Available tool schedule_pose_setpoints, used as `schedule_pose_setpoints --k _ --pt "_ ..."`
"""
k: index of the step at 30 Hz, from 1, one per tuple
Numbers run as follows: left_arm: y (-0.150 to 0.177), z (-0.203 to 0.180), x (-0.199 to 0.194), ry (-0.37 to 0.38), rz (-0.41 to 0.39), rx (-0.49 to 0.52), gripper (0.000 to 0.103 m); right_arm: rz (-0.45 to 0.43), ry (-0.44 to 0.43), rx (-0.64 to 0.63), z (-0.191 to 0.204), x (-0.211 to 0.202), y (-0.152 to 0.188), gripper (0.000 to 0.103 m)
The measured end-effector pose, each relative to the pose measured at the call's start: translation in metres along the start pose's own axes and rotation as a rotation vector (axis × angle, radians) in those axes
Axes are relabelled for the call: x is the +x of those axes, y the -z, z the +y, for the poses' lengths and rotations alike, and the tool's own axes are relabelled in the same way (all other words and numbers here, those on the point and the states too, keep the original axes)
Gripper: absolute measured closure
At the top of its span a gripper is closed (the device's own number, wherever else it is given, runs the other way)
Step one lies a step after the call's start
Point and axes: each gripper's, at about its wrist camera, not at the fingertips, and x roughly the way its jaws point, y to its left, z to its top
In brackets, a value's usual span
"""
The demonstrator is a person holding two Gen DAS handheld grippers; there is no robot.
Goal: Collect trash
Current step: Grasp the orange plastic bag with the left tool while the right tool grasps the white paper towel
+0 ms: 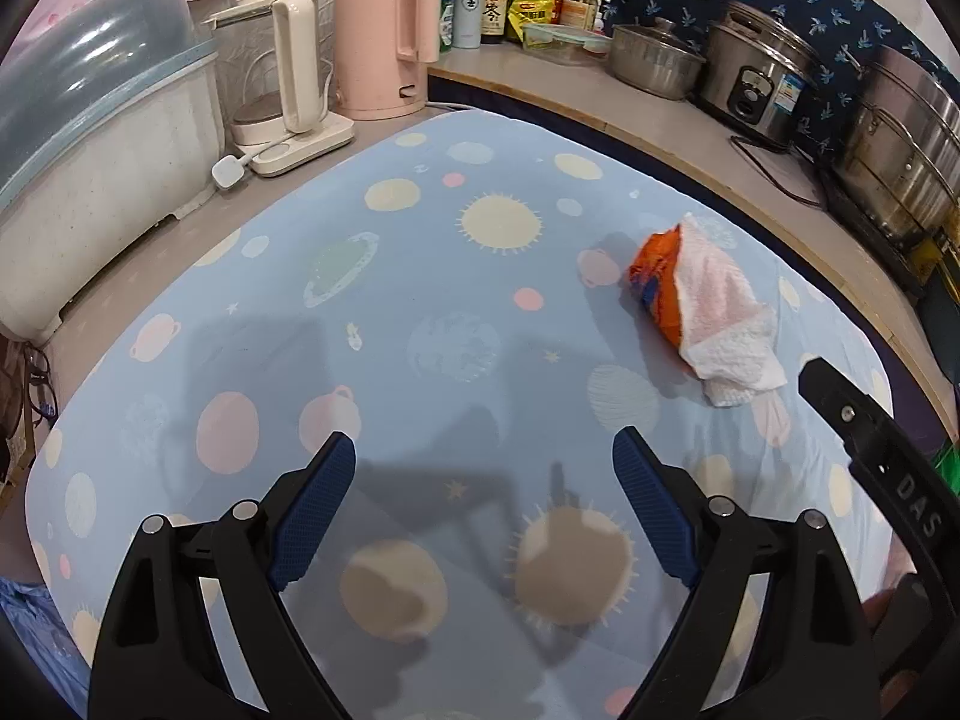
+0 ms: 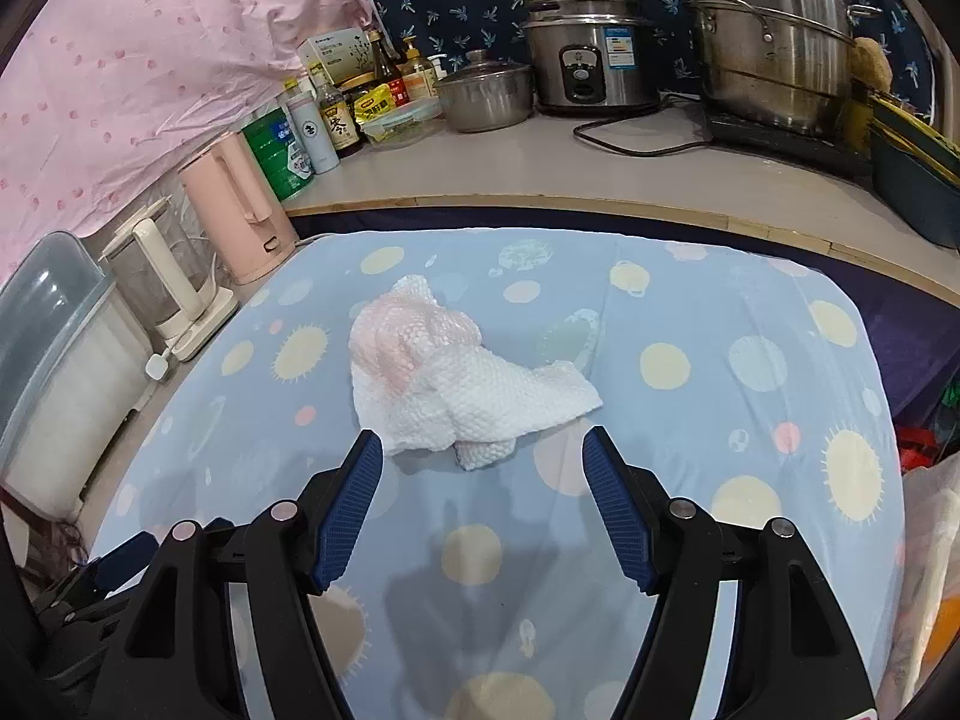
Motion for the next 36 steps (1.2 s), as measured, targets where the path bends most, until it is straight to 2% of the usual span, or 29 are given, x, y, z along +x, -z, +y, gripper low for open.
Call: schedule_pose_setpoints --k 9,11,12,14,16,19,20,26,36 --pt "-0.006 0.005 0.018 -0.009 0.017 0.001 0.019 0.034 -0.002 -0.005 0.009 0.041 -0.012 0.036" --pt "-0.007 0.004 0.021 -0.007 0.021 -0.001 0.019 0.041 0.005 -0.009 0.009 0.047 -0.012 0.040" --pt "-0.008 0.003 0.022 -0.006 0.021 0.000 0.019 0.047 0.006 -0.009 0.008 0.050 -0.012 0.044" --pt "-0.009 0.001 0.025 -0.006 0.022 0.003 0.019 0.055 0.006 -0.008 0.006 0.054 -0.010 0.058" --pt "-0.011 -0.002 0.027 -0.001 0.021 0.006 0.017 0.066 0.010 -0.007 0.001 0.056 -0.009 0.079" --pt "-0.015 -0.006 0.028 0.006 0.014 0.011 0.016 0.067 0.006 0.014 -0.009 0.055 -0.007 0.095" --pt "-0.016 -0.009 0.028 0.010 0.012 0.013 0.016 0.061 0.010 0.020 -0.014 0.051 -0.007 0.097" --pt "-0.025 -0.028 0.030 0.046 0.003 0.025 0.014 0.022 0.044 0.068 -0.044 0.025 -0.004 0.099" --pt "-0.024 -0.081 0.021 0.152 0.008 0.080 0.013 0.035 0.076 0.104 -0.083 -0.018 0.022 0.099"
